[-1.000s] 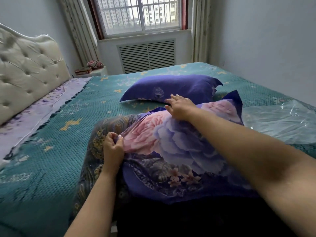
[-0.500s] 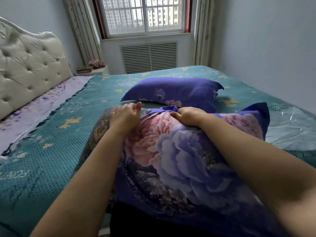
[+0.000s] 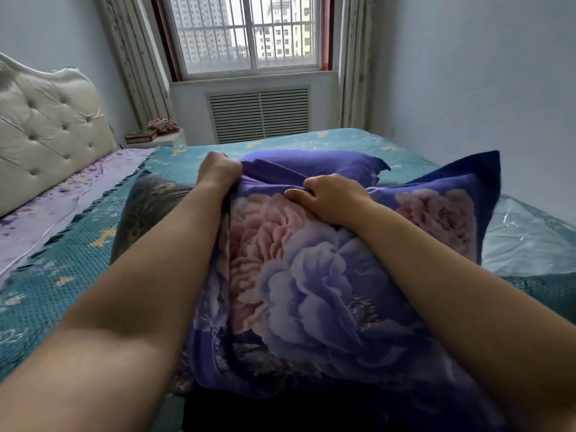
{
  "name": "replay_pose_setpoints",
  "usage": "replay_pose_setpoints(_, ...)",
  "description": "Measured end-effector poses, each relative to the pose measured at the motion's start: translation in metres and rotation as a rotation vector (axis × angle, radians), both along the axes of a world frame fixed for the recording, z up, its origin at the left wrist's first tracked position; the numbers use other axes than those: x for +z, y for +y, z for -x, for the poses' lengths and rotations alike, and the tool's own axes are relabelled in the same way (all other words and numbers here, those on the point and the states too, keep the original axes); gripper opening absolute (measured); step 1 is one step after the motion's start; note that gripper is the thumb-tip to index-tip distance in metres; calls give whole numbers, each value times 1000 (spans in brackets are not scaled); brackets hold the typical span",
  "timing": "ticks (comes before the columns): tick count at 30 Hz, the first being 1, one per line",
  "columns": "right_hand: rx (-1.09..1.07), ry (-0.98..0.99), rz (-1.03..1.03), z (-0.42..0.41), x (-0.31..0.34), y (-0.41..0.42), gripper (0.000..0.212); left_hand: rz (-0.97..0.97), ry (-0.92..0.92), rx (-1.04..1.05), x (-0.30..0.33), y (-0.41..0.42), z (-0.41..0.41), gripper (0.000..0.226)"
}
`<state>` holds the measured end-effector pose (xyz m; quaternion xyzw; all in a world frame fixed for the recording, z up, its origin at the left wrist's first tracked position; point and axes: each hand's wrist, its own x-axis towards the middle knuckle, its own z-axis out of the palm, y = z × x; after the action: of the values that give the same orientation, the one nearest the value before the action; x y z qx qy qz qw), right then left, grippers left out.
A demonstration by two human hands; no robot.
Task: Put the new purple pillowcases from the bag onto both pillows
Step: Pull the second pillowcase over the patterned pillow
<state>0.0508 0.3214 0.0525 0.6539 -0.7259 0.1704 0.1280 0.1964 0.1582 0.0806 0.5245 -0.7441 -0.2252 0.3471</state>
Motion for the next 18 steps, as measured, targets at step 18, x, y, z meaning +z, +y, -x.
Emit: replay_pose_setpoints(18, 421, -35, -287, -153, -119, -9, 55, -475, -221, -116, -86, -15, -57, 55)
